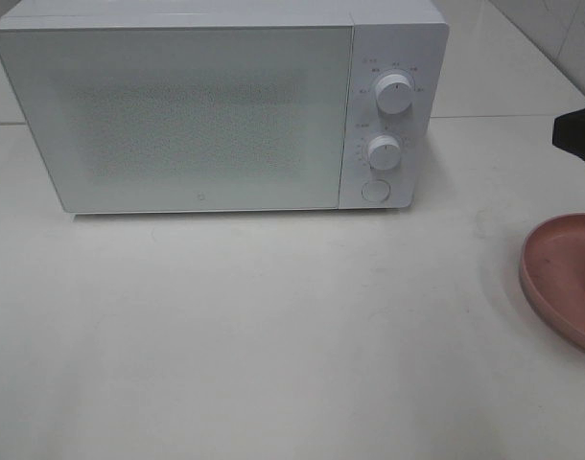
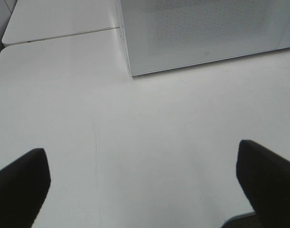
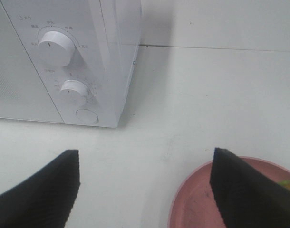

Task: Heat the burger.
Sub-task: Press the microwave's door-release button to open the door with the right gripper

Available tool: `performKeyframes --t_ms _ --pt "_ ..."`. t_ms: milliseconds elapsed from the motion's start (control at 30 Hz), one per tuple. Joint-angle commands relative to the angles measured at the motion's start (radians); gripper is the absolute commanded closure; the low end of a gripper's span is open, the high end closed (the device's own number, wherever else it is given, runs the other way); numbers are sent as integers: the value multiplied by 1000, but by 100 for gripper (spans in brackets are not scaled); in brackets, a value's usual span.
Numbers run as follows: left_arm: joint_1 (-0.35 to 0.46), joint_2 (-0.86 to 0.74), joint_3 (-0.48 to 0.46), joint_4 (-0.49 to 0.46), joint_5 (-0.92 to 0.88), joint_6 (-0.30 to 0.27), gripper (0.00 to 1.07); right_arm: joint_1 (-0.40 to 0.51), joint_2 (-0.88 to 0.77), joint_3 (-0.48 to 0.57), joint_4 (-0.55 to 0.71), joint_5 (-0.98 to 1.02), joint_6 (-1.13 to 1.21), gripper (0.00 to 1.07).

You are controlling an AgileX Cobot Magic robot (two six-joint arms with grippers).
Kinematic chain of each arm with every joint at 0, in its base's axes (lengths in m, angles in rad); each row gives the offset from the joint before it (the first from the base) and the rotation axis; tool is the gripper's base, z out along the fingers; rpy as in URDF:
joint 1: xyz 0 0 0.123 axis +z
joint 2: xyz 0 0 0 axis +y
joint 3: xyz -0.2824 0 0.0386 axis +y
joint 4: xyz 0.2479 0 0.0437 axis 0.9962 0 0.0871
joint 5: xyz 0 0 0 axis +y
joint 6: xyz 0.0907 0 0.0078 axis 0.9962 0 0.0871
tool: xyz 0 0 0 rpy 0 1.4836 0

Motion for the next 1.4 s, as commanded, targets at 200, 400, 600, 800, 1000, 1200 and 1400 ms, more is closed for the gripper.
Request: performKeyframes --t_ms 200,400,600,800,1000,1200,1400 --pt "-5 -16 3 -1 0 -3 6 0 123 1 -5 -172 10 31" --pt "-5 -16 3 -1 0 -3 6 0 200 1 -6 -308 -6 31" --pt "-5 -16 3 -1 0 -3 6 0 284 1 -3 -474 -62 31" --pt "-5 -16 3 -1 0 -3 6 0 361 25 22 -619 -72 31" --pt "-5 -16 3 -1 0 -3 6 70 414 124 169 -858 -177 31" --pt "-5 -16 3 -1 0 -3 6 195 483 162 313 -987 -280 31" --pt "-5 -16 3 -1 0 -3 6 290 528 174 416 -1065 -317 31"
